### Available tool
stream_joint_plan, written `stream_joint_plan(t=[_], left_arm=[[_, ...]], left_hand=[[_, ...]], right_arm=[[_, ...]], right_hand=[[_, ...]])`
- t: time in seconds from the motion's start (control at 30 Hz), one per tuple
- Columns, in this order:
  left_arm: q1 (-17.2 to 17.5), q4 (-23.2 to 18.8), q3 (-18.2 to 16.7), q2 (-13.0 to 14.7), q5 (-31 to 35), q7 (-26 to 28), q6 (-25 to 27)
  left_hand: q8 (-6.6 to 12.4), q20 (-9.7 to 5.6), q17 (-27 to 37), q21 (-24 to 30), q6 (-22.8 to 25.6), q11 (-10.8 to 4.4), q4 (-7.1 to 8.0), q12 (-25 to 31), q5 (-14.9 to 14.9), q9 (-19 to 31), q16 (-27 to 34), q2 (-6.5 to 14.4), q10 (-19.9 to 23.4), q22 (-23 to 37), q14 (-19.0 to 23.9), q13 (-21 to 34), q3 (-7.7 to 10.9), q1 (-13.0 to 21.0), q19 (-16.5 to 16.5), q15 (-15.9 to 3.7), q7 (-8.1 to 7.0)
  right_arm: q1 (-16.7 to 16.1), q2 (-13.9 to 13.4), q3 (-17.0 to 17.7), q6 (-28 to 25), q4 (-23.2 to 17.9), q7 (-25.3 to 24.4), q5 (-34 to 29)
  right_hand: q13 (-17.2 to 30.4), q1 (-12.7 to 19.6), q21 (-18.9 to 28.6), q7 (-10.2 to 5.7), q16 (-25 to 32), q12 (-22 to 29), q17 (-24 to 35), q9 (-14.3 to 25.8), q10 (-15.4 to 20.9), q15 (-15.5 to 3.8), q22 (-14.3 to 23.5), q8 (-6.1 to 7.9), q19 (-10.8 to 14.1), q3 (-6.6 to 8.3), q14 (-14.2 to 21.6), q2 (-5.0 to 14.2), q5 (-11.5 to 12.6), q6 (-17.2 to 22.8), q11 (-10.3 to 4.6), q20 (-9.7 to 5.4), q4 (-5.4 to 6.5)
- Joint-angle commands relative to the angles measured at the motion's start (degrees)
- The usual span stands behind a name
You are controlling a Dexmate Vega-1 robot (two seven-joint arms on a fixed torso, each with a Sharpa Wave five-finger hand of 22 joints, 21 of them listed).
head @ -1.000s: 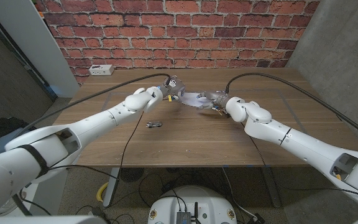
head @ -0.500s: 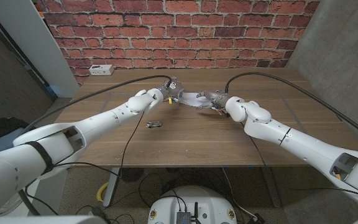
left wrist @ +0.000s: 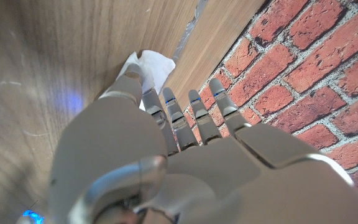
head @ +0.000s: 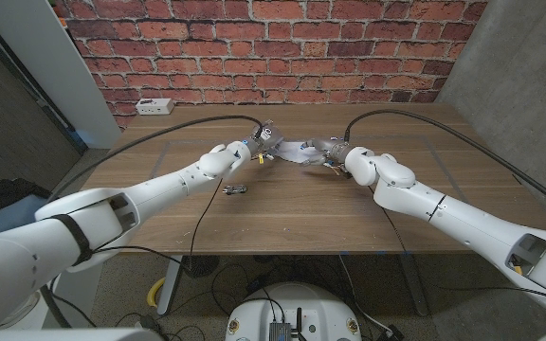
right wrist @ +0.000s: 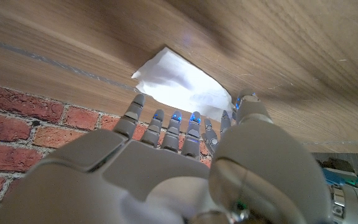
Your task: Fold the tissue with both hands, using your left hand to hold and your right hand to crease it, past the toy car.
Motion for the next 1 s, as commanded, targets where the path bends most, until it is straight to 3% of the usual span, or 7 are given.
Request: stream_joint_plan(t=[0.03,0.33,0.53,0.8,1.0], left_arm=[[-0.2,-2.1,4.1,2.0,7.8,6.6,5.3],[-2.1,-5.1,7.7,5.0,21.0,9.9,8.5],[-4.2,-5.4,8.6,6.2,25.8,15.1,5.9],[-8.6,-0.6,11.5,5.2,32.8,28.4,3.6],[-11.8,1.3,14.0,4.0,36.4,32.9,2.6]], left_hand=[[-0.14,-0.27,0.2,0.6,0.1,-0.09,0.60,0.5,-0.1,0.4,0.3,0.9,0.8,0.2,0.9,0.2,0.24,0.1,0.7,-5.46,-0.53],[-0.74,-1.83,0.3,0.8,-0.6,-1.18,2.31,-0.4,-0.4,1.1,-0.8,2.1,-0.2,0.3,-0.7,0.4,-0.14,-2.4,-0.1,-6.84,-3.28],[-0.39,-2.70,0.4,1.0,0.2,-2.15,2.80,-0.6,-0.1,1.4,-1.1,1.7,0.2,0.3,-1.3,0.6,-0.73,-3.8,-0.5,-7.71,-6.64],[-0.18,-3.56,0.4,1.2,1.4,-2.62,2.86,-0.7,0.4,1.3,-1.2,1.1,0.8,0.3,-1.8,0.6,-1.33,-4.5,-0.7,-8.82,-8.14],[-0.32,-3.70,0.4,1.2,1.5,-2.77,2.83,-0.8,0.6,1.2,-1.2,0.9,1.0,0.3,-2.0,0.6,-1.53,-4.7,-0.8,-9.02,-8.35]], right_arm=[[-0.2,-0.7,-0.2,-1.2,-0.8,1.8,-0.4],[-0.1,-1.0,-1.0,-1.9,-0.8,3.4,-1.3],[-0.6,-1.3,-0.9,-2.0,-1.4,3.3,-1.5],[-0.7,-1.8,-1.2,-1.7,-2.1,4.2,-2.2],[-1.0,-1.7,-1.1,-1.8,-2.0,4.3,-2.5]], right_hand=[[0.1,-0.9,-0.2,0.08,0.3,0.4,0.3,0.1,0.9,0.16,0.1,0.47,0.4,-0.14,0.7,-0.08,-0.3,1.1,0.32,0.05,0.27],[0.1,-2.8,-0.4,0.84,0.9,1.1,0.3,0.1,3.9,-0.32,0.2,0.93,0.8,-1.04,2.3,-0.90,-0.8,3.7,0.57,0.36,0.75],[0.1,-2.8,-0.5,0.90,0.9,1.2,0.3,0.1,4.3,-0.32,0.2,0.90,0.8,-1.06,2.4,-1.02,-0.8,3.9,0.41,0.44,0.66],[0.1,-2.7,-0.6,0.95,0.8,0.9,0.2,0.1,4.2,-0.39,0.2,0.80,0.8,-1.00,2.2,-1.16,-0.7,4.2,-0.42,0.45,0.42],[0.1,-2.6,-0.6,0.89,0.6,0.7,0.1,0.1,4.0,-0.25,0.2,0.64,0.8,-0.96,2.1,-1.25,-0.7,4.1,-0.45,0.50,0.25]])
